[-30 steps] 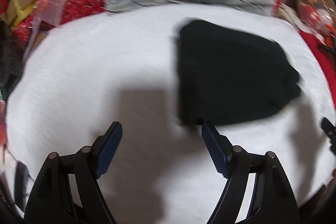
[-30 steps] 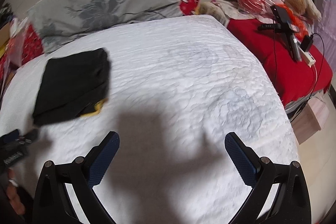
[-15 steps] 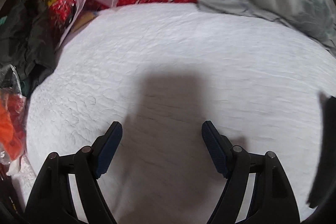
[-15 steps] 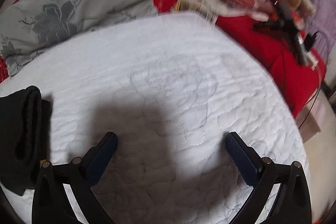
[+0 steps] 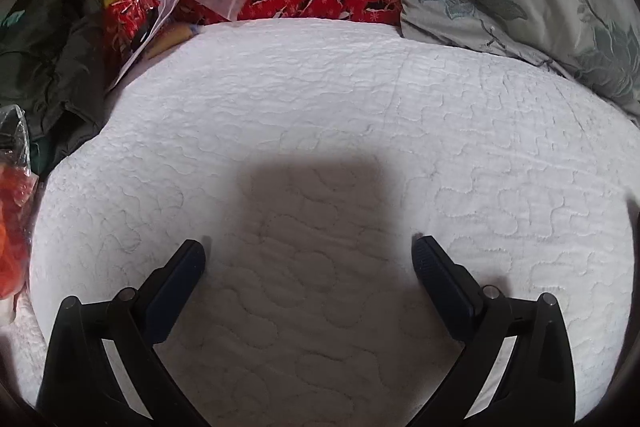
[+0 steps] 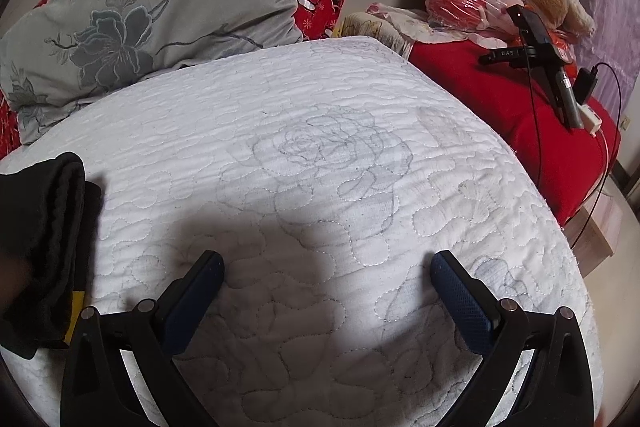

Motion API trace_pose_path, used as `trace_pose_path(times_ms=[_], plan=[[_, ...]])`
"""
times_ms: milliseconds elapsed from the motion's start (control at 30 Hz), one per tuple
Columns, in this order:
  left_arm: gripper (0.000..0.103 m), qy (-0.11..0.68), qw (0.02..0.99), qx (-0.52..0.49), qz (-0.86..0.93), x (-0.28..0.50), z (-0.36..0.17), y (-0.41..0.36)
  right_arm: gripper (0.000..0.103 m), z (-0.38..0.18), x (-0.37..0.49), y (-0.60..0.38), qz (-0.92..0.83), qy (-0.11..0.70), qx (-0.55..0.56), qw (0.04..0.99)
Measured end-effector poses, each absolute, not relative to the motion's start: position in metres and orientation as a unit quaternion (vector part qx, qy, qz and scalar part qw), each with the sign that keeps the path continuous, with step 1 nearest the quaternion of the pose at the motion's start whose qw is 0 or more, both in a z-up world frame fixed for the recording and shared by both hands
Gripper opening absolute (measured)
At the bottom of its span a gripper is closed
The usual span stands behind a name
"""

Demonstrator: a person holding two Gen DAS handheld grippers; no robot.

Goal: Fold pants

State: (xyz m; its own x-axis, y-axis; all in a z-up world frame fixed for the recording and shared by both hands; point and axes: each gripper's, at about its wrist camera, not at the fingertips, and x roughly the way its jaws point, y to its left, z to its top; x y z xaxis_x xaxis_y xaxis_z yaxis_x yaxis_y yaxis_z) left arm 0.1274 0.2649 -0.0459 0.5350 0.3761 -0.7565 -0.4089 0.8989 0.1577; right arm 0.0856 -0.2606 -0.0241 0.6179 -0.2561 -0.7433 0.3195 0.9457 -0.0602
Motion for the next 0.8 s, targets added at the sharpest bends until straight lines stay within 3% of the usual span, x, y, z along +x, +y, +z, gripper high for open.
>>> trace_pose_path(times_ms=[200, 800], plan=[[0.103, 0.421, 0.882, -0.077, 0.196, 0.122, -0.049, 0.282, 0.102, -0.025, 0.085, -0.26, -0.16, 0.406, 0.04, 0.899], [0.103, 0.421, 0.881, -0.067, 0.202, 0.125, -0.05, 0.277, 0.102, -0.025, 0.084, -0.262, -0.159, 0.406, 0.04, 0.899]])
